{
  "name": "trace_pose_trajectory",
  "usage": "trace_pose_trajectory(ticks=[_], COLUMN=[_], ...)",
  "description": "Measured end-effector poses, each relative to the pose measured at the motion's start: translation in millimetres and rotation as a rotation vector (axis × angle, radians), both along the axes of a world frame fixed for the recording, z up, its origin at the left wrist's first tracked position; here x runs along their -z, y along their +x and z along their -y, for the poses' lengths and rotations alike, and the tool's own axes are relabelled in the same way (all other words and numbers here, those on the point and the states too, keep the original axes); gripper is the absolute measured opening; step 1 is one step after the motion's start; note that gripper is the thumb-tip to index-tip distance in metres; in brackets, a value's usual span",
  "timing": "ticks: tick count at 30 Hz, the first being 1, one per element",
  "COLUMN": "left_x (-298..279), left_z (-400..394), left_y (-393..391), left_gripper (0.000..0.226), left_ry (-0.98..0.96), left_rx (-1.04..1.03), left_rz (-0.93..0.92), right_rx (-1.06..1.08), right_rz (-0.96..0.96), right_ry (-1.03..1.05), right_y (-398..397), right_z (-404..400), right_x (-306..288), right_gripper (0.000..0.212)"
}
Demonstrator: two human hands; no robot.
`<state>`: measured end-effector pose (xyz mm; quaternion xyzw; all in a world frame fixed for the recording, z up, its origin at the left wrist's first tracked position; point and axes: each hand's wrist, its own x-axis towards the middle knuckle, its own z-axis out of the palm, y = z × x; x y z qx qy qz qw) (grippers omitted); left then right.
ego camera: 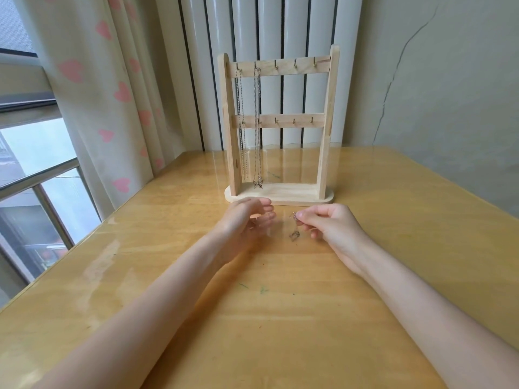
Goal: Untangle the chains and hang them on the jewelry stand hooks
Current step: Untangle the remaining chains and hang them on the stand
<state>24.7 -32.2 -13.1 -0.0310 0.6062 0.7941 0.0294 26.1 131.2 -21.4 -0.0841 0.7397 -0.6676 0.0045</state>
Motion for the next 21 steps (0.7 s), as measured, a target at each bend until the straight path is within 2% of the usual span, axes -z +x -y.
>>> trace_pose_trajectory(ticks=[3, 6, 8, 13, 16, 21], left_x=[2, 2, 4, 6, 7, 4], left_z=[-2, -7, -10, -4, -1, 5], left_y=[3, 5, 5, 6, 6, 7], left_gripper=[0.021, 0.015, 0.012, 0.008, 0.004, 0.005], left_ry=[-0.443, -0.625, -0.647, -0.520, -0.518, -0.439], left_rx=[-0.107, -0.074, 0.000, 0.104, 0.134, 0.279], left_rz=[-0.199, -0.379, -0.418, -0.340, -0.318, -0.189], right_rx=[0.001, -0.015, -0.027, -0.027, -0.045, -0.139], right_rz=[-0.003, -0.044, -0.066, -0.087, -0.103, -0.121], right_ry=[0.048, 0.094, 0.129, 0.120, 0.171, 0.204], right_y=[0, 1, 2, 2, 2, 1], right_z=[1, 4, 4, 3, 2, -2], right_x=[1, 0, 0, 0, 0, -2], right_gripper=[0.010, 0.011, 0.012, 0.014, 0.014, 0.012])
